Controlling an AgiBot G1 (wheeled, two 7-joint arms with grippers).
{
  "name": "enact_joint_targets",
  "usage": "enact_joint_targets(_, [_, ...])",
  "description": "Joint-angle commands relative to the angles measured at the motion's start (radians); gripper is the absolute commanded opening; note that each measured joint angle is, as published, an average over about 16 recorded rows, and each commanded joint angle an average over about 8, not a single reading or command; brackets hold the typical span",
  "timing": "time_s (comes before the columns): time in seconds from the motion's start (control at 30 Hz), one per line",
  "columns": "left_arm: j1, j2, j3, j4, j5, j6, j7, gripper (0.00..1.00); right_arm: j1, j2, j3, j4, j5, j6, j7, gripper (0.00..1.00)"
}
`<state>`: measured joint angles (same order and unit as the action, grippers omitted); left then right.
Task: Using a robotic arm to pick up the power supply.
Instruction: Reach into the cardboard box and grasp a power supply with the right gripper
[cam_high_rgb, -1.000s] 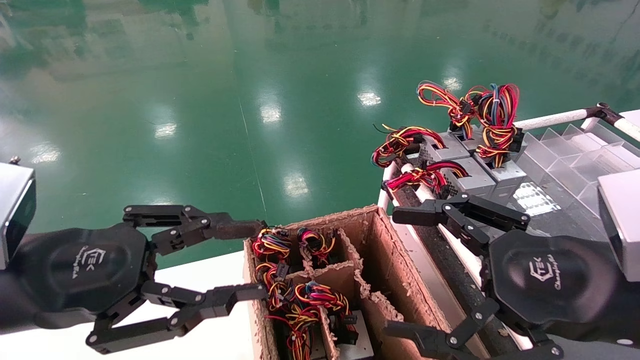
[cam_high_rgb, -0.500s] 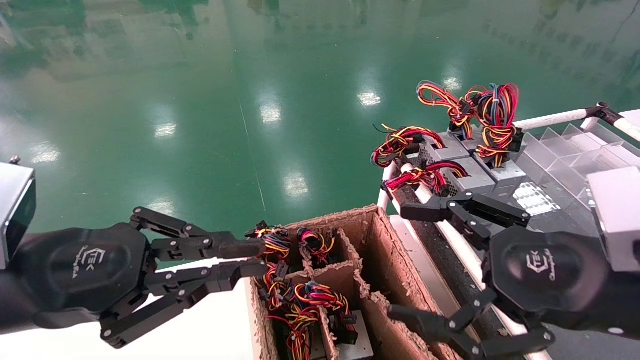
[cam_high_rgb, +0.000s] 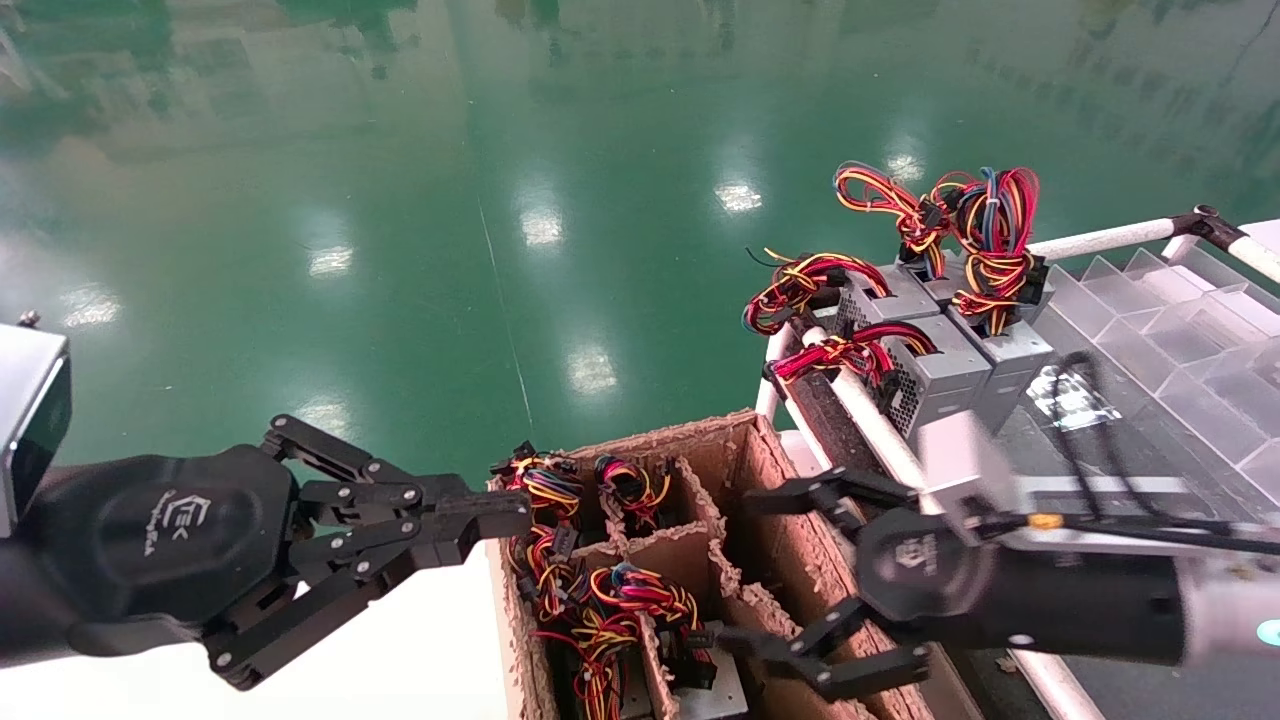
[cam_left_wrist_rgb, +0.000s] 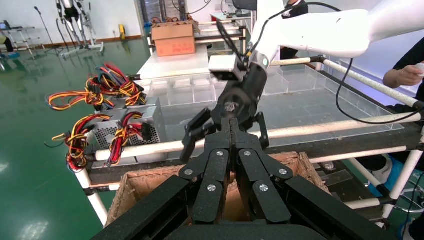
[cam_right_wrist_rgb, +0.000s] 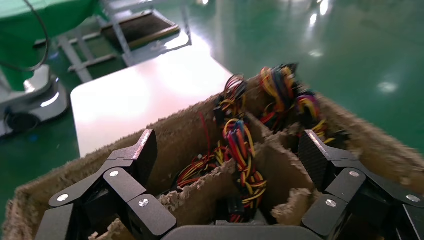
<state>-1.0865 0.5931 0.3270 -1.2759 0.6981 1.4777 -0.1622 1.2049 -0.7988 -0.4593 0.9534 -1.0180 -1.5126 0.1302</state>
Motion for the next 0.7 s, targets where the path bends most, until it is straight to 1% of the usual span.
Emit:
enact_joint_targets(0.03, [0.0, 0.0, 0.0, 0.0, 0.0, 0.0, 0.0, 1.0, 0.023, -0.033, -0.024, -0.039, -0.031, -0.017, -0.016, 0.92])
enact_joint_targets(0.27, [0.0, 0.0, 0.0, 0.0, 0.0, 0.0, 0.0, 1.0, 0.083, -0.124, -0.078, -0.169, -0.089, -0.05, -0.1, 0.05])
enact_joint_targets(0.3, [0.0, 0.0, 0.0, 0.0, 0.0, 0.0, 0.0, 1.0, 0.09, -0.133, -0.085, -0.185, -0.092, -0.053, -0.11, 0.0])
enact_joint_targets(0.7, [0.0, 0.0, 0.001, 0.0, 0.0, 0.0, 0.0, 1.0, 0.144, -0.197, -0.152, -0.296, -0.126, -0.052, -0.209, 0.0])
